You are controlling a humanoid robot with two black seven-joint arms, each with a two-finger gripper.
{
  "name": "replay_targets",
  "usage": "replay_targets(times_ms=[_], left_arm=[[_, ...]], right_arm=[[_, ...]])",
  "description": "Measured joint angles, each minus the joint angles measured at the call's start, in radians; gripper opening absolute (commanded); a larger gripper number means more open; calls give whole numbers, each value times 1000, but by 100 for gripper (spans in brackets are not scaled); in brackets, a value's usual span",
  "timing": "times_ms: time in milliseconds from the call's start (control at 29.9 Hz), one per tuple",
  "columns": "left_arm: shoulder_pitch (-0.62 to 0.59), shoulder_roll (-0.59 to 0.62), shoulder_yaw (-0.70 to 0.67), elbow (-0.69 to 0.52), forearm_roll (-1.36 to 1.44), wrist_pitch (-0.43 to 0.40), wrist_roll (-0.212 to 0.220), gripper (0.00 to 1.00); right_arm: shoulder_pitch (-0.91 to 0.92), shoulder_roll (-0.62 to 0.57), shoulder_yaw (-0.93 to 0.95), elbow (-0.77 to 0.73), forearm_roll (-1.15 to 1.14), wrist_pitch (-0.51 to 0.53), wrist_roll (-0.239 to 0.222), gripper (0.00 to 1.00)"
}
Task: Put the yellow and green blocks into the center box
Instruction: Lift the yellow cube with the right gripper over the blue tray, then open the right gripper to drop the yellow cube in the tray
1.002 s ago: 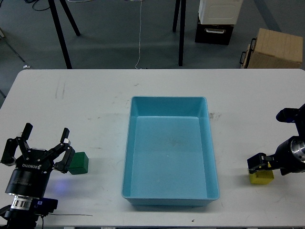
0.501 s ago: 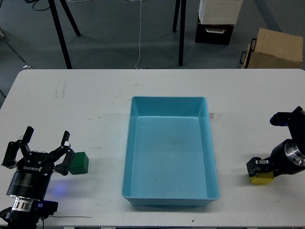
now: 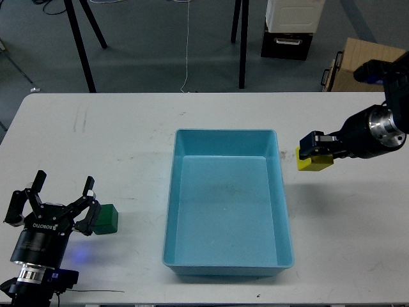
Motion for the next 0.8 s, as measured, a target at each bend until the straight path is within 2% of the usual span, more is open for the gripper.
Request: replay_targets(times_ms=[200, 334, 434, 501, 535, 568, 802], left_arm=[[0, 0, 20, 13, 0, 0, -2, 100], [-1, 0, 20, 13, 0, 0, -7, 100], [-4, 0, 20, 13, 0, 0, -8, 100], [-5, 0, 19, 13, -1, 0, -9, 100], [-6, 0, 18, 13, -2, 0, -9, 100], [-7, 0, 18, 13, -2, 0, -9, 100], [-7, 0, 18, 13, -3, 0, -10, 100]], right_arm=[[-23, 417, -62, -204, 12, 1, 1, 0], [-78, 598, -93, -289, -40, 0, 1, 2], [-108, 671, -127, -328, -60, 0, 0, 32], [-117, 681, -141, -344, -64, 0, -1, 64], [-119, 683, -143, -348, -64, 0, -1, 90], [-119, 684, -145, -350, -64, 0, -1, 100], [-111, 686, -136, -357, -57, 0, -4, 99]])
